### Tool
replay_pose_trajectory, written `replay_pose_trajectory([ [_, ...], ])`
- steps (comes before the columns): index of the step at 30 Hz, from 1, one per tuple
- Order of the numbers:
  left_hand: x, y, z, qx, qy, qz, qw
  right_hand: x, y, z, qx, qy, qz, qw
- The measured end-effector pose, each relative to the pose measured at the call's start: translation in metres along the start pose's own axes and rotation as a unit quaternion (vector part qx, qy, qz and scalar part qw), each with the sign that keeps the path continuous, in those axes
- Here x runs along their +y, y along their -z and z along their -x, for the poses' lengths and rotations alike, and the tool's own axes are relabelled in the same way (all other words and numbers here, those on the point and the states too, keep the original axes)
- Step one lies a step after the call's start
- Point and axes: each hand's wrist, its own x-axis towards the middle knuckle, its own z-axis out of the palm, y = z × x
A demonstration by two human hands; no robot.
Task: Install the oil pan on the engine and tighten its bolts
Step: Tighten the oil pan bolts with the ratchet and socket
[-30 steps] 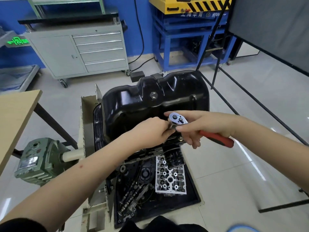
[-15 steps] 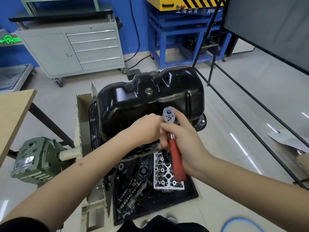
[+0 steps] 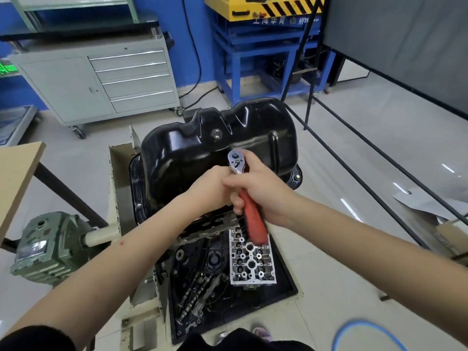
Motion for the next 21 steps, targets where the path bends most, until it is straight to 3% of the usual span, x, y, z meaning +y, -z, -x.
replay_pose_trajectory([
  [2, -0.005, 0.004, 0.001, 0.015, -0.047, -0.027, 0.998, -0.021, 0.025, -0.003, -0.069, -0.019, 0.152, 0.986],
  [3, -0.003, 0.004, 0.006, 0.011, -0.075, -0.041, 0.996, -0.033, 0.037, -0.006, -0.096, -0.019, 0.257, 0.961],
  [6, -0.006, 0.002, 0.005, 0.007, -0.098, -0.094, 0.991, -0.065, 0.056, -0.019, -0.172, 0.048, 0.561, 0.808],
  [7, -0.004, 0.002, 0.005, 0.000, -0.095, -0.090, 0.991, -0.071, 0.058, -0.025, -0.178, 0.077, 0.614, 0.765],
  [8, -0.004, 0.003, 0.003, -0.004, -0.100, -0.087, 0.991, -0.075, 0.059, -0.030, -0.175, 0.099, 0.635, 0.746],
  [9, -0.005, 0.004, 0.000, -0.011, -0.100, -0.074, 0.992, -0.077, 0.058, -0.033, -0.172, 0.103, 0.630, 0.751],
  [12, -0.007, 0.007, -0.002, -0.030, -0.099, -0.043, 0.994, -0.073, 0.060, -0.037, -0.192, 0.032, 0.540, 0.819],
  [15, -0.008, 0.006, -0.001, -0.031, -0.121, -0.062, 0.990, -0.064, 0.063, -0.033, -0.207, -0.006, 0.499, 0.842],
  [21, -0.011, 0.003, -0.003, -0.012, -0.144, -0.062, 0.988, -0.053, 0.061, -0.021, -0.140, -0.012, 0.356, 0.924],
])
